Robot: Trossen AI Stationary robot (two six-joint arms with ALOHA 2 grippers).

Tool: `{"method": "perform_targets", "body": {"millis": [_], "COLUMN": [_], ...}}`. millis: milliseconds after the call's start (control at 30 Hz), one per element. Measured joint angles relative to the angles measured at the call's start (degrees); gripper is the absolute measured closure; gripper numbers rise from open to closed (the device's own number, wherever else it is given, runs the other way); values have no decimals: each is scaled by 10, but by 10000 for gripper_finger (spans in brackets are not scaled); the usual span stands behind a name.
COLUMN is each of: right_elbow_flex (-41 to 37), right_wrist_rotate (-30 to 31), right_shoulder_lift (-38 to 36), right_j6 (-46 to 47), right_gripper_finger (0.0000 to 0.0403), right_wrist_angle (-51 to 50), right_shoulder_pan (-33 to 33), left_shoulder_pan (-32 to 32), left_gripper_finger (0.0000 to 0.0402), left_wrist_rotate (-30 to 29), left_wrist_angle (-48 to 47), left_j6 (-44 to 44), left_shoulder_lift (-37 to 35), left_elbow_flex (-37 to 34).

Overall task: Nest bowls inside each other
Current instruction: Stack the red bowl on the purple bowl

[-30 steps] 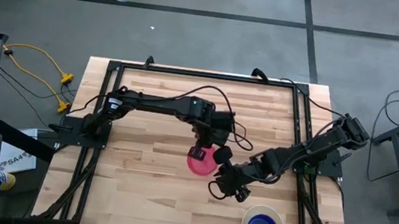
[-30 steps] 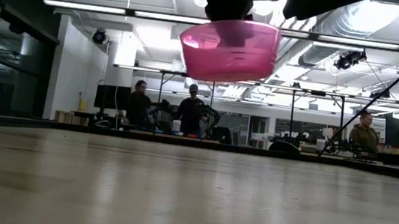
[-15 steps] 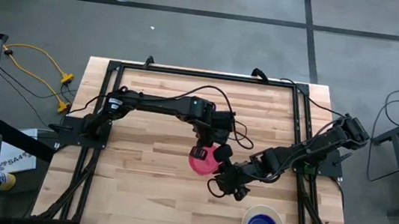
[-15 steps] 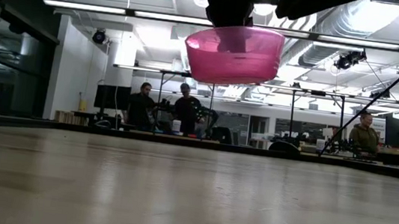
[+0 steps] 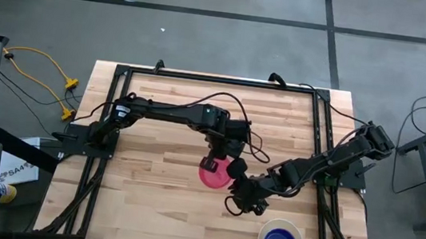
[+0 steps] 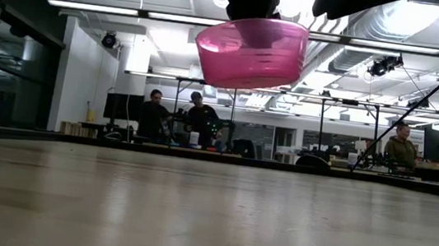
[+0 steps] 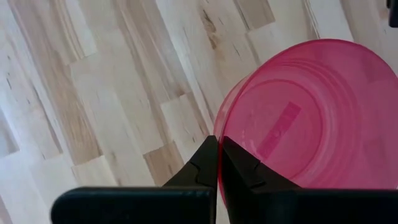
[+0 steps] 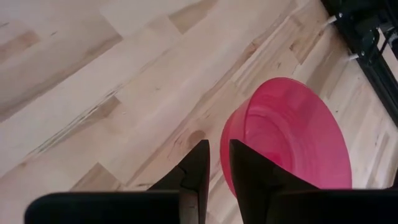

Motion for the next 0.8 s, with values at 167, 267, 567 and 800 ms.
{"method": "perform_targets", "body": {"millis": [167, 267, 567, 800], "right_elbow_flex": [0, 0, 0, 0], "right_wrist_rotate": [19, 26, 39, 50], "right_shoulder_lift": [0, 0, 0, 0], "right_j6": [-7, -9, -13, -21], "right_gripper_finger": [348, 348, 348, 348], "right_wrist_angle": [-9, -17, -29, -39], "right_shoulder_pan": [-1, -1, -1, -1], "left_shoulder_pan": [0, 0, 0, 0], "left_gripper_finger": [401, 401, 401, 401], "left_wrist_rotate": [-4, -12, -22, -22], "left_wrist_angle": [10, 10, 11, 3], "left_j6": [-23, -42, -58, -80], "left_shoulder_lift": [0, 0, 0, 1], "left_elbow_flex": [0, 0, 0, 0]}}
